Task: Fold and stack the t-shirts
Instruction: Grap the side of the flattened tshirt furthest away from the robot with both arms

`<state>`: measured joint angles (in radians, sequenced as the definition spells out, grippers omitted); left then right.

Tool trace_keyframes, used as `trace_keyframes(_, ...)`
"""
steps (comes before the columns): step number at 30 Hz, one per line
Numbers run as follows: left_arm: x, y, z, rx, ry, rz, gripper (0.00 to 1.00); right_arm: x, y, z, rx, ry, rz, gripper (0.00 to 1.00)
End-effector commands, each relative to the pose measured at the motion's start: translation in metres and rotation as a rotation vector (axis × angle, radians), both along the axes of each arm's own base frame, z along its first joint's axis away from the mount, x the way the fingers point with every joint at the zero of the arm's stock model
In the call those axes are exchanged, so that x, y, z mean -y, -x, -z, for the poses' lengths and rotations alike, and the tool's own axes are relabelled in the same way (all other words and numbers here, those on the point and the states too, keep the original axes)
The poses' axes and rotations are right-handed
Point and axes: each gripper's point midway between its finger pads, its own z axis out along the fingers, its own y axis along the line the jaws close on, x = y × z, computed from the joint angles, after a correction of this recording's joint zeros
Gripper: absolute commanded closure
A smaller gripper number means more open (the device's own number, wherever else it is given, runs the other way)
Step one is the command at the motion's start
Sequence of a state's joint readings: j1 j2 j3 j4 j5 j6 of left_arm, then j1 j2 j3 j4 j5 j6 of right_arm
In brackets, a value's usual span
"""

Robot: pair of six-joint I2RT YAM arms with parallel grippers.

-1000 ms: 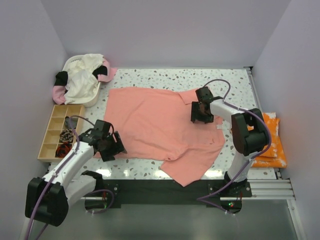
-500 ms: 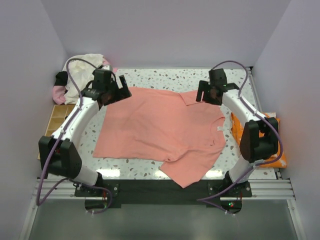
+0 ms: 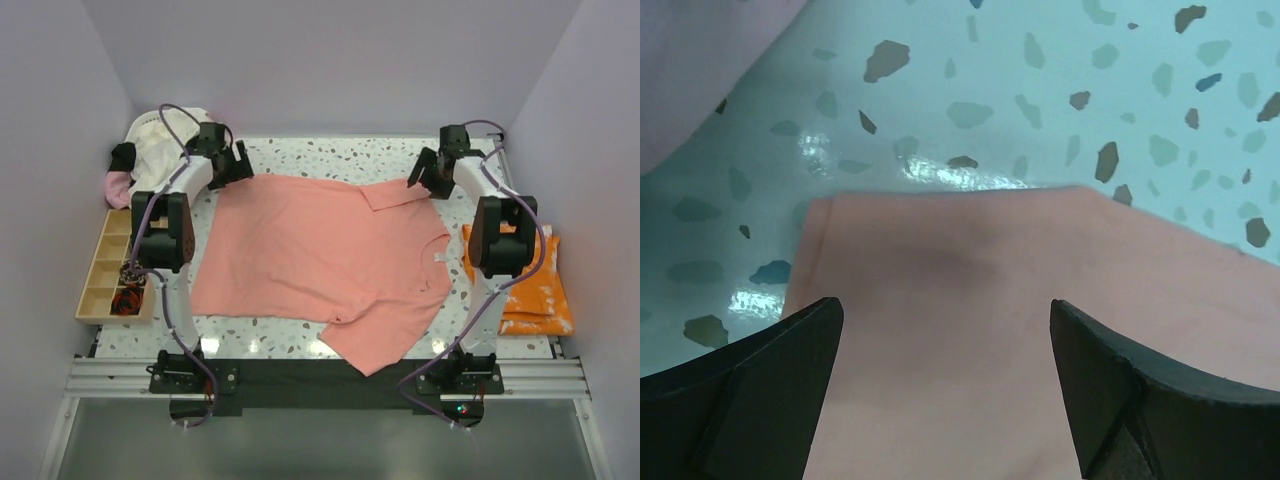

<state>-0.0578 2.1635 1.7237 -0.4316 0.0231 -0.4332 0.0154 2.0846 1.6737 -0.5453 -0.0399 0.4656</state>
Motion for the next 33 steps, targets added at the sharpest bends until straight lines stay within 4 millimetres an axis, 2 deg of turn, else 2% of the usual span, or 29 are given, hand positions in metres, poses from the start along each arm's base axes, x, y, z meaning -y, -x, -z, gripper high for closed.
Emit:
trace_keyframes(1, -0.028, -0.037, -0.037, 0.163, -0.106, -0.026, 0.11, 0.017, -0.022, -0.017, 0.058, -0.028, 0.044, 0.28)
trace_keyframes(3, -0.036, -0.042, -0.040, 0.173, -0.144, -0.041, 0.11, 0.020, -0.023, -0.008, 0.037, -0.023, 0.039, 0.28)
trace_keyframes(7, -0.056, -0.046, -0.031, 0.166, -0.202, -0.087, 0.08, 0.027, -0.025, -0.001, 0.024, -0.003, 0.035, 0.28)
trace_keyframes(8, -0.057, -0.048, -0.031, 0.171, -0.201, -0.085, 0.08, 0.029, -0.025, 0.000, 0.023, 0.001, 0.036, 0.28)
trace_keyframes(12, -0.058, -0.052, -0.006, 0.124, -0.207, -0.064, 0.10, 0.032, -0.027, 0.007, 0.006, -0.001, 0.033, 0.28)
trace_keyframes(18, -0.060, -0.047, 0.021, 0.069, -0.191, -0.048, 0.12, 0.028, -0.033, 0.012, 0.012, -0.037, 0.013, 0.29)
trace_keyframes(24, -0.056, -0.044, 0.038, 0.042, -0.166, -0.032, 0.18, 0.023, -0.036, 0.020, 0.009, -0.063, -0.003, 0.35)
trace_keyframes(25, -0.069, -0.043, 0.040, 0.034, -0.166, -0.052, 0.19, 0.022, -0.036, 0.021, 0.006, -0.065, -0.008, 0.36)
trace_keyframes(26, -0.070, -0.043, 0.042, 0.030, -0.165, -0.055, 0.21, 0.021, -0.036, 0.022, 0.006, -0.068, -0.010, 0.40)
trace_keyframes(29, -0.072, -0.040, 0.048, 0.016, -0.163, -0.056, 0.31, 0.020, -0.037, 0.022, 0.015, -0.077, -0.015, 0.46)
trace_keyframes(30, -0.071, -0.040, 0.050, 0.013, -0.164, -0.055, 0.35, 0.019, -0.036, 0.024, 0.012, -0.080, -0.016, 0.54)
trace_keyframes(32, -0.072, -0.040, 0.052, 0.010, -0.164, -0.052, 0.46, 0.018, -0.038, 0.023, 0.026, -0.080, -0.020, 0.60)
trace_keyframes(33, -0.072, -0.040, 0.052, 0.010, -0.163, -0.051, 0.51, 0.018, -0.037, 0.023, 0.023, -0.081, -0.020, 0.68)
